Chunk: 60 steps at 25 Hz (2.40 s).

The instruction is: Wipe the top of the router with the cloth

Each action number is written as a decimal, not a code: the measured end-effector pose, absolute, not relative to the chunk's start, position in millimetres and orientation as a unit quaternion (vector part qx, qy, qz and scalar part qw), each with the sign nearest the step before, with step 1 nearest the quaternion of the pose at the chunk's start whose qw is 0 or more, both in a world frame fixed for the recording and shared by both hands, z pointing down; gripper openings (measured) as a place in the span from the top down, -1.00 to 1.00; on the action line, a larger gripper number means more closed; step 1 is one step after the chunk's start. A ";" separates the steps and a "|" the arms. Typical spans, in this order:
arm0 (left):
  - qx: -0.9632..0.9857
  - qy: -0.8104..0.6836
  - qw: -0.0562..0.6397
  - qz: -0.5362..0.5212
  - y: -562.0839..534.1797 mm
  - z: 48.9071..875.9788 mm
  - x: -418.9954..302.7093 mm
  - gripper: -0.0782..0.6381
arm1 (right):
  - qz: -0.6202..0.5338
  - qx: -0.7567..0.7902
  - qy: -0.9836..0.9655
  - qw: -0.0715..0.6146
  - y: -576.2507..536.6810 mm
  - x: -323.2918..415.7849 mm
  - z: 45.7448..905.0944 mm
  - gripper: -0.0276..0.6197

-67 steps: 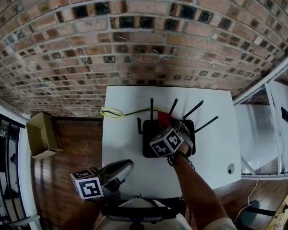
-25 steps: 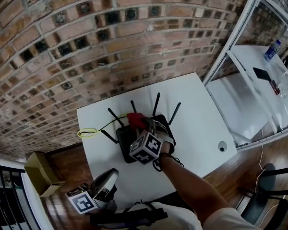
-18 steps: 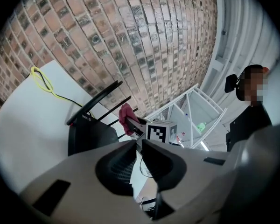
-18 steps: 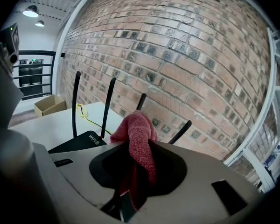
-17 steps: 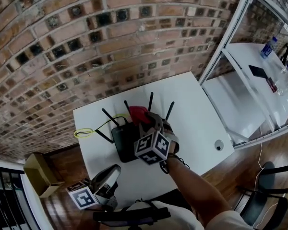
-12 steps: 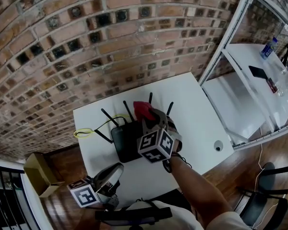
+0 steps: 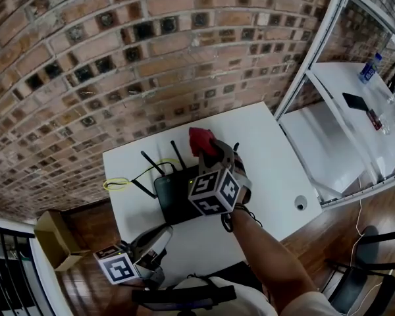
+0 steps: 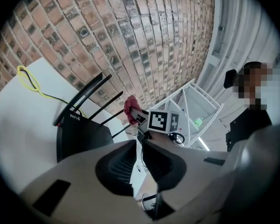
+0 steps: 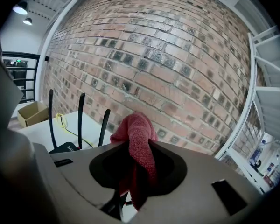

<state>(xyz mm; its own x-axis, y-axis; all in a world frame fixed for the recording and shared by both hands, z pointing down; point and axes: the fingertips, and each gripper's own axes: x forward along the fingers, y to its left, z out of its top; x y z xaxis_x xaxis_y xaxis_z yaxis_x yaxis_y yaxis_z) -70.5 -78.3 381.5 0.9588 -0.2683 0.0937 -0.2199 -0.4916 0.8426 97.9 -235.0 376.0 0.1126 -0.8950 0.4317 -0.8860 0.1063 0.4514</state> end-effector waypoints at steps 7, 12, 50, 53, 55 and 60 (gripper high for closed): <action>0.860 -0.137 0.491 -0.019 -78.1 384.9 -71.2 0.66 | -0.026 0.694 -0.644 0.321 -250.8 107.0 355.1 0.58; 0.859 -0.140 0.492 -0.022 -81.2 385.1 -76.8 0.66 | -0.007 0.699 -0.630 0.340 -252.4 108.2 374.2 0.58; 0.847 -0.167 0.504 -0.025 -111.7 407.1 -110.8 0.66 | 0.167 0.640 -0.610 0.436 -240.4 90.1 540.7 0.58; 0.846 -0.170 0.505 -0.028 -114.0 407.7 -113.1 0.66 | 0.180 0.637 -0.609 0.437 -239.2 90.1 548.1 0.58; 0.846 -0.168 0.506 -0.029 -114.7 407.4 -113.6 0.66 | 0.187 0.637 -0.608 0.436 -239.3 91.0 550.0 0.58; 0.845 -0.170 0.506 -0.034 -114.7 405.8 -116.3 0.66 | 0.198 0.636 -0.612 0.428 -240.5 87.7 552.8 0.58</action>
<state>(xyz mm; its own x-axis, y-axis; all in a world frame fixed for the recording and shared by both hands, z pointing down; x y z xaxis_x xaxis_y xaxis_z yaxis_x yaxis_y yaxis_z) -116.3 -114.7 405.8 0.9396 -0.3224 0.1147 -0.2534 -0.4303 0.8664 87.7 -240.5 552.8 0.1733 -0.6081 0.7747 -0.9468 0.1138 0.3012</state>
